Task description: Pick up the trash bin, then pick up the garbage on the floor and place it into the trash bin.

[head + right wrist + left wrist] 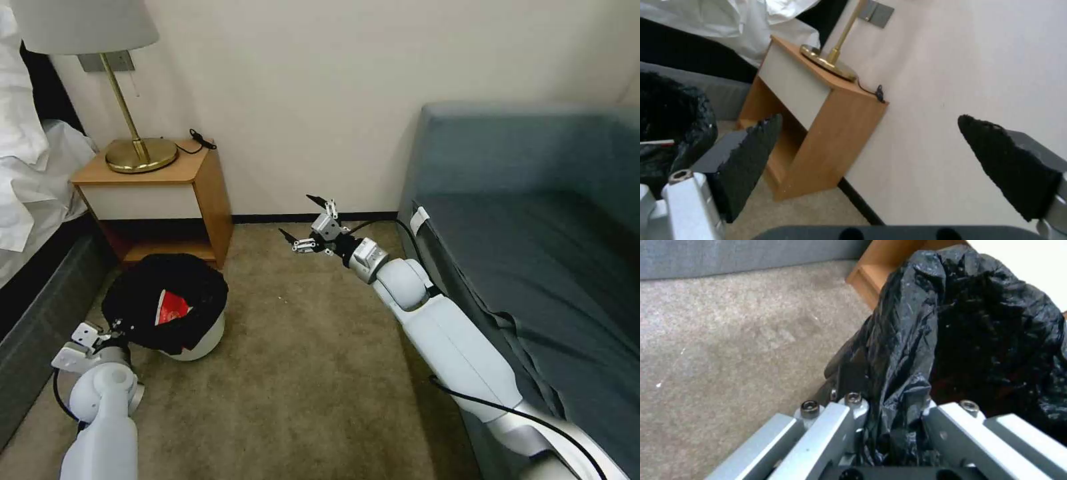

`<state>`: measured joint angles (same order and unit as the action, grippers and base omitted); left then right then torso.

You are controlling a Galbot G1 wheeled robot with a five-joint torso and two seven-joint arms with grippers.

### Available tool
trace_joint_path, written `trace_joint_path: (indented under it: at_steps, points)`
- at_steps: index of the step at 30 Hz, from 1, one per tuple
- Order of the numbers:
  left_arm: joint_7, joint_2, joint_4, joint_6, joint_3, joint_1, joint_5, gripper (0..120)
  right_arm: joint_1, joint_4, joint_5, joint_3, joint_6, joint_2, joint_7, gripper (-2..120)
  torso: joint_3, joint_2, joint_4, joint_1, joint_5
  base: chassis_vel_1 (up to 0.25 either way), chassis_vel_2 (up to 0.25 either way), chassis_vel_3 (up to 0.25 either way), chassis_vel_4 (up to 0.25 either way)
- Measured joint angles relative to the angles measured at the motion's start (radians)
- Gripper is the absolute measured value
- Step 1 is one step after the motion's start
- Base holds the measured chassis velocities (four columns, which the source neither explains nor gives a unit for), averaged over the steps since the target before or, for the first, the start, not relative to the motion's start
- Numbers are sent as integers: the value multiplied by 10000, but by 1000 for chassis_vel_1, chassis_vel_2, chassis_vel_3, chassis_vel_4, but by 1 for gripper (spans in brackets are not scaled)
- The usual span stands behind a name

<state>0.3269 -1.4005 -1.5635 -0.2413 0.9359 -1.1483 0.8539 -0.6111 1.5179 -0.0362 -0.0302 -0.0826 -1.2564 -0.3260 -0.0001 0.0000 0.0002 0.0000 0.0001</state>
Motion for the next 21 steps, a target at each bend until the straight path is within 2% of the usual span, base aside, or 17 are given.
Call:
trace_joint_path:
  at_steps: [2, 4, 5, 6, 7, 9, 10, 13, 14, 16, 18, 20, 21]
  points:
    - [-74, 6, -7, -8, -1, -98, 46, 4, -124, 68, 42, 36, -9, 22, -24, 100, 0, 0, 0, 0, -1, 0, 0, 0, 0]
    - [-173, 39, -37, -10, 11, -216, 60, 12, -300, 173, 114, 71, -17, 43, -40, 100, 0, 0, -4, 0, -1, 0, 0, 0, 0]
    - [-173, 39, -37, -10, 11, -216, 60, 12, -300, 173, 114, 71, -17, 43, -40, 100, 0, 0, -4, 0, -1, 0, 0, 0, 0]
    - [-197, 58, -67, -10, 27, -273, 60, 19, -380, 234, 146, 86, -18, 46, -45, 100, 0, 0, -3, 0, 0, 0, 0, 0, 0]
    - [-197, 58, -67, -10, 27, -273, 60, 19, -380, 234, 146, 86, -18, 46, -45, 100, 0, 0, -3, 0, 0, 0, 0, 0, 0]
    - [-203, 84, -174, -13, 86, -428, 67, 30, -511, 349, 198, 122, -18, 46, -46, 100, 0, 0, -1, 0, -1, 0, 0, 0, 0]
    - [-203, 84, -174, -13, 86, -428, 67, 30, -511, 349, 198, 122, -18, 46, -46, 100, 0, 0, -1, 0, -1, 0, 0, 0, 0]
    - [-203, 104, -294, -13, 152, -577, 65, 43, -598, 440, 217, 160, -15, 44, -45, 100, 0, 0, -2, 0, 0, 0, 0, 0, 0]
    - [-203, 104, -294, -13, 152, -577, 65, 43, -598, 440, 217, 160, -15, 44, -45, 100, 0, 0, -2, 0, 0, 0, 0, 0, 0]
    - [-266, 115, -475, 12, 273, -750, -29, 55, -691, 535, 183, 191, -20, 52, -25, 100, 0, 0, -2, 0, -2, 0, 0, 0, 0]
    - [-289, 122, -547, 25, 310, -802, -65, 58, -710, 556, 150, 192, -23, 55, -6, 100, 0, -1, -2, 0, -2, 0, 0, 0, 0]
    - [-347, 150, -807, 49, 412, -998, -199, 70, -744, 622, 58, 191, -24, 77, 54, 100, 0, 0, -1, 0, -1, 0, 0, 0, 0]
    - [-347, 150, -807, 49, 412, -998, -199, 70, -744, 622, 58, 191, -24, 77, 54, 100, 0, 0, -1, 0, -1, 0, 0, 0, 0]
